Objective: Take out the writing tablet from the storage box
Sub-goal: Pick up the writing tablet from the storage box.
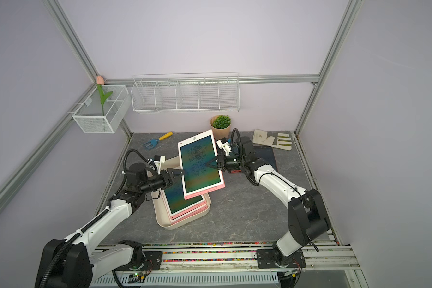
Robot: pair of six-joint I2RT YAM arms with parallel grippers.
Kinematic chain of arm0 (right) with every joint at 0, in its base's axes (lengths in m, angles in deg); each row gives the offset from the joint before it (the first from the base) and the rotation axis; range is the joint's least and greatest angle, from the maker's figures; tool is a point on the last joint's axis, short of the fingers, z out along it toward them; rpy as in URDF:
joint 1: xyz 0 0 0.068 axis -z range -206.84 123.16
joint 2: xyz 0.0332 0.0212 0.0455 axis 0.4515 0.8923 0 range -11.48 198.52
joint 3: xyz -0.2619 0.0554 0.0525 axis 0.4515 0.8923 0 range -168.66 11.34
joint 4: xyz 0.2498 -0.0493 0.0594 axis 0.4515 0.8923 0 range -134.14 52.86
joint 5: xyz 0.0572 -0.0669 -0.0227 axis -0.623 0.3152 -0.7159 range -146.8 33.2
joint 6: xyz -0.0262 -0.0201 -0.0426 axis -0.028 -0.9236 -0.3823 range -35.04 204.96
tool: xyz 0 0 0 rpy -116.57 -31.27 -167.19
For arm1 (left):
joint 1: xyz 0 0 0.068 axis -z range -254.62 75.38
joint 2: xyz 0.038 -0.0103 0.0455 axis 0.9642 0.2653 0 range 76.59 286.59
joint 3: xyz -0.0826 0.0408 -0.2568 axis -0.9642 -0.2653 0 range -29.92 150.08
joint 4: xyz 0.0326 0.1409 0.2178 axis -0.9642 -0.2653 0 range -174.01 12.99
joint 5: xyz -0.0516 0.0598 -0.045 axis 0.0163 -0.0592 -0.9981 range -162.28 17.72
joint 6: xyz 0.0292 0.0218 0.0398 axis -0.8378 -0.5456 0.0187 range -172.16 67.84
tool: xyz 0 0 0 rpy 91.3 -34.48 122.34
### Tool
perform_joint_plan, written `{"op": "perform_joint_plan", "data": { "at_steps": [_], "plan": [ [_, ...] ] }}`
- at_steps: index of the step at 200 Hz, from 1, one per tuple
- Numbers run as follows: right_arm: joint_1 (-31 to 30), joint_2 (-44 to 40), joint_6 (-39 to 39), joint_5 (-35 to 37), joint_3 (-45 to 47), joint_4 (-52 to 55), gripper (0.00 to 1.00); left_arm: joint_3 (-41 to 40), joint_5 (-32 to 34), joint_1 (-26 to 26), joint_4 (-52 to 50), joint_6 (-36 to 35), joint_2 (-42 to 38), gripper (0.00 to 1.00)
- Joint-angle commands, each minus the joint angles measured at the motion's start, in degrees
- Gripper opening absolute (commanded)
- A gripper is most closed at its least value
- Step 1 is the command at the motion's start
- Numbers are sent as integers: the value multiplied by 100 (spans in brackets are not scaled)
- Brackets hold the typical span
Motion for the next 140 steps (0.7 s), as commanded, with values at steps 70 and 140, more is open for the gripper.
{"op": "perform_joint_plan", "data": {
  "at_steps": [70, 140],
  "plan": [
    [95, 47, 835, -441, 235, -1310, 7, -71, -489, 194, 1269, 516, 211, 51],
    [307, 193, 567, -389, 236, -857, 12, 46, -606, 336, 1622, 659, 463, 36]
  ]
}}
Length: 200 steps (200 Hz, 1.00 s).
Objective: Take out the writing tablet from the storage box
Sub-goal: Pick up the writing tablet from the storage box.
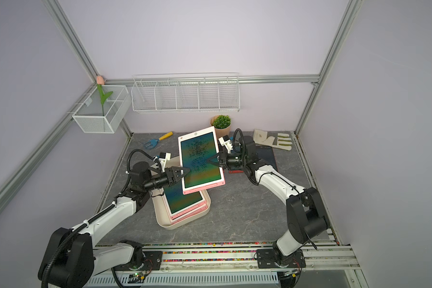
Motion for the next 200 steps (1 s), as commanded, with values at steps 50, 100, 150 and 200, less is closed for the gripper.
{"op": "perform_joint_plan", "data": {
  "at_steps": [50, 100, 150, 200],
  "plan": [
    [192, 362, -176, -281, -69, 303, 23, 61, -428, 46, 840, 380, 225, 29],
    [190, 482, -362, -312, -145, 497, 20, 94, -476, 48, 1078, 482, 416, 18],
    [224, 588, -490, -216, -198, 705, 29, 246, -462, 49, 558, 160, 382, 9],
    [374, 373, -1057, 295, -323, 1641, 49, 299, -465, 126, 667, 155, 603, 5]
  ]
}}
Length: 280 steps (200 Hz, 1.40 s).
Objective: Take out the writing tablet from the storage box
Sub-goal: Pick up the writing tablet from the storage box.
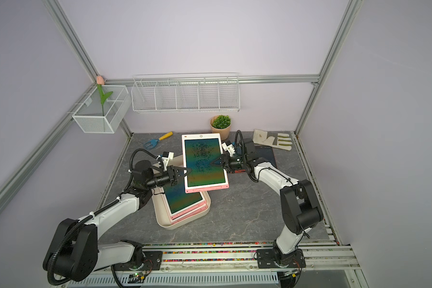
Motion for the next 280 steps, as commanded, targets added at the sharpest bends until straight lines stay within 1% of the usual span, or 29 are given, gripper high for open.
{"op": "perform_joint_plan", "data": {
  "at_steps": [1, 37, 71, 85, 103, 126, 131, 145, 158, 180, 202, 227, 230, 256, 280],
  "plan": [
    [100, -180, -281, 264, -158, 544, 50, 213, -59, 89, 143, -277, 160, 5],
    [269, -295, -418, 462, -76, 778, 57, 286, 111, 245, 178, -240, 338, 2],
    [442, -358, -497, 614, 57, 904, 58, 438, 293, 493, 190, -223, 534, 0],
    [529, -427, -624, 814, 88, 1136, 66, 543, 359, 605, 107, -223, 637, 0],
    [703, -555, -850, 1059, 132, 1476, 67, 645, 489, 727, 78, -215, 787, 0],
    [1052, -856, -873, 1174, 409, 1515, 68, 756, 582, 890, 192, -146, 1026, 0],
    [1282, -916, -896, 1184, 449, 1547, 68, 774, 585, 929, 233, -129, 1073, 0],
    [1560, -1052, -984, 1088, 518, 1651, 69, 836, 613, 1042, 272, -118, 1189, 0],
    [1761, -1145, -1117, 1071, 528, 1830, 69, 909, 662, 1126, 298, -102, 1309, 0],
    [2107, -1355, -1369, 1241, 535, 2219, 69, 1035, 803, 1317, 340, -9, 1540, 0],
    [2516, -1678, -1501, 1313, 620, 2436, 69, 1235, 1054, 1745, 545, 195, 1868, 0],
    [2980, -2079, -1678, 1421, 608, 2815, 69, 1575, 1550, 2352, 760, 392, 2376, 0],
    [3031, -2136, -1687, 1430, 605, 2850, 69, 1604, 1606, 2421, 830, 565, 2464, 0],
    [3361, -2514, -1767, 1435, 599, 3129, 69, 1837, 1985, 2927, 1588, 1101, 3138, 0],
    [3491, -2736, -1824, 1295, 612, 3291, 69, 2281, 2370, 3439, 1345, 1137, 3568, 0]
  ]
}}
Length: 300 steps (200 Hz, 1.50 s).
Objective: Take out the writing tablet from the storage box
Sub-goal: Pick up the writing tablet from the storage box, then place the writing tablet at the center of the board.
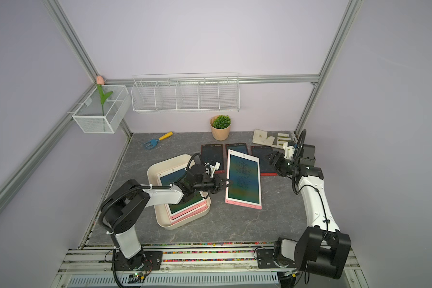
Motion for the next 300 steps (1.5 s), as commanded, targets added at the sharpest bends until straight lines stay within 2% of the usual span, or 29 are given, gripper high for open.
{"op": "perform_joint_plan", "data": {
  "at_steps": [1, 17, 62, 125, 173, 214, 260, 300],
  "plan": [
    [92, -220, -251, -112, 76, 388, 69, 510, 544, 402, 418, 307, 278, 0],
    [109, -345, -260, -186, 126, 441, 69, 700, 913, 685, 228, 322, 426, 0],
    [108, -723, -315, -320, 242, 619, 70, 908, 1599, 1269, 588, 851, 886, 0],
    [110, -1010, -584, -456, 324, 1006, 70, 1270, 2308, 1913, 1050, 1342, 1513, 0],
    [108, -1191, -679, -525, 395, 1124, 70, 1293, 2726, 2191, 2049, 2132, 2256, 0],
    [111, -1299, -563, -654, 473, 961, 70, 1143, 2826, 2286, 2077, 2175, 2338, 0],
    [108, -1407, -562, -648, 550, 893, 70, 1251, 2694, 2284, 2530, 2579, 2916, 0],
    [109, -1415, -567, -698, 599, 851, 70, 982, 2700, 2278, 2619, 2598, 2940, 0]
  ]
}}
